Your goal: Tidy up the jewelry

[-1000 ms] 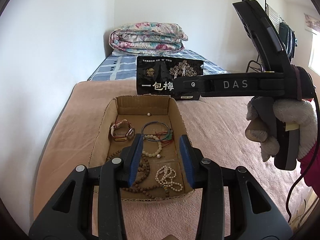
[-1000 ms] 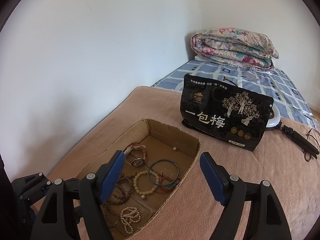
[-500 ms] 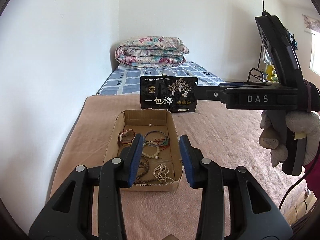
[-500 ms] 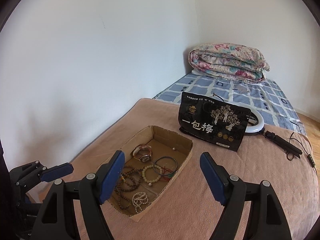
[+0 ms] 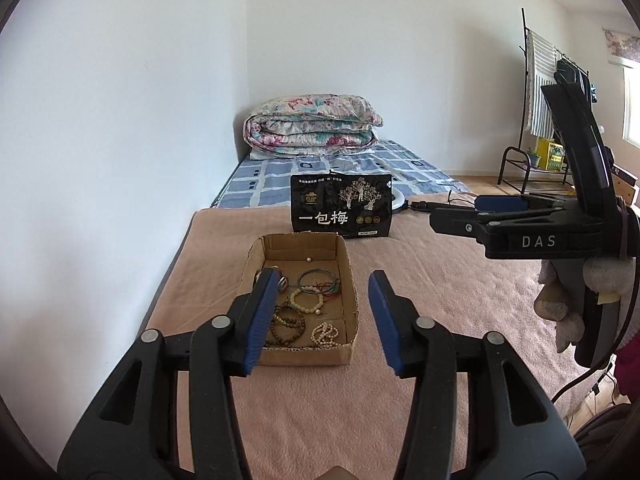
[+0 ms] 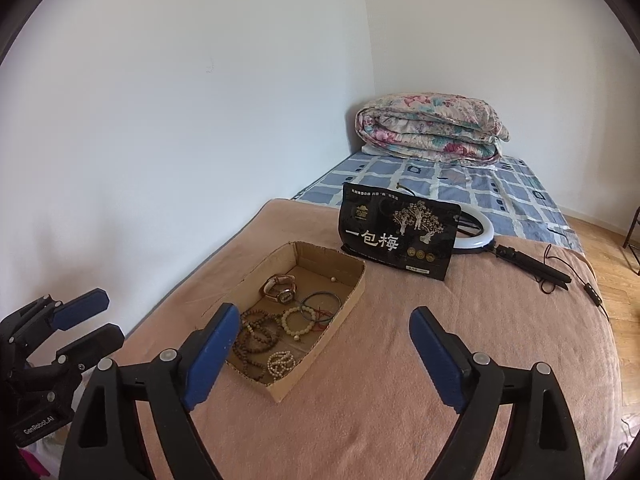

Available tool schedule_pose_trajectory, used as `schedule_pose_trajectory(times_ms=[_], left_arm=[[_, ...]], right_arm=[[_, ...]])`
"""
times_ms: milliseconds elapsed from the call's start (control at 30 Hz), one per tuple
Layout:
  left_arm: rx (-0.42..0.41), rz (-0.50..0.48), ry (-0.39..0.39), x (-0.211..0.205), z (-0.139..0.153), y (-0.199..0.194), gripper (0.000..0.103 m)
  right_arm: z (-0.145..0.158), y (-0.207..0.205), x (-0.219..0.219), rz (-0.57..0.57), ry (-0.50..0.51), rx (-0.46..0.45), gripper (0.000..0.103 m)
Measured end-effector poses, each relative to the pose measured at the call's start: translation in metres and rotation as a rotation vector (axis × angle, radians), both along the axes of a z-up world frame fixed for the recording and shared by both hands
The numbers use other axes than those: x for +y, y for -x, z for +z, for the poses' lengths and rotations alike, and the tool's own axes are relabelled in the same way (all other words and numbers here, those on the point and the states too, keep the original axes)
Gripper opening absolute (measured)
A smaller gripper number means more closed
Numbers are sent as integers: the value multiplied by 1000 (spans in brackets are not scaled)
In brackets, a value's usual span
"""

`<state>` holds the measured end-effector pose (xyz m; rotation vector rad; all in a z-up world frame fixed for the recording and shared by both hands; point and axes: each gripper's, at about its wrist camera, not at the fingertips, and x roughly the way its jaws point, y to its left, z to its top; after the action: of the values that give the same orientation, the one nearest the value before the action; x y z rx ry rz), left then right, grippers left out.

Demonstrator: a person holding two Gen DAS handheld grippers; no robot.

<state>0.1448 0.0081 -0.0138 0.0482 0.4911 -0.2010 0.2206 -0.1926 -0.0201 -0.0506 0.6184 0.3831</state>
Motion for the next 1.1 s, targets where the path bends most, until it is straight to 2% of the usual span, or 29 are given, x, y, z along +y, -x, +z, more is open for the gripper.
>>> schedule_pose_trajectory(times_ms=[167, 300, 467, 567, 667, 733, 767, 867, 933, 1100], left_arm=[[-6, 2, 0, -1, 3, 11, 52], [-24, 8, -3, -3, 6, 22, 65], [-26, 13, -3, -2, 8, 29, 67], [-31, 24, 0, 0, 9, 35, 77], [-31, 33, 9, 4, 10, 39, 78], [-31, 38, 9, 6, 9, 41, 78], [-32, 40, 6, 6, 9, 42, 78], [-32, 44, 3, 7, 8, 42, 80], [-38, 49, 3, 7, 8, 45, 86], [-50, 58, 1, 7, 6, 48, 92]], right_arm=[[-1, 21, -8, -38, 9, -11, 92], [-1, 34, -12, -61, 4, -23, 93], [-4, 44, -14, -80, 3, -33, 93], [-7, 47, -16, -96, 3, -39, 93], [-9, 51, -17, -110, 0, -49, 93], [-9, 53, -18, -118, -7, -54, 102], [-9, 55, -19, -124, -10, -62, 103], [-8, 57, -18, -128, -7, -77, 103], [-9, 57, -18, -128, -5, -80, 103], [-12, 58, -18, -131, -1, -73, 103]])
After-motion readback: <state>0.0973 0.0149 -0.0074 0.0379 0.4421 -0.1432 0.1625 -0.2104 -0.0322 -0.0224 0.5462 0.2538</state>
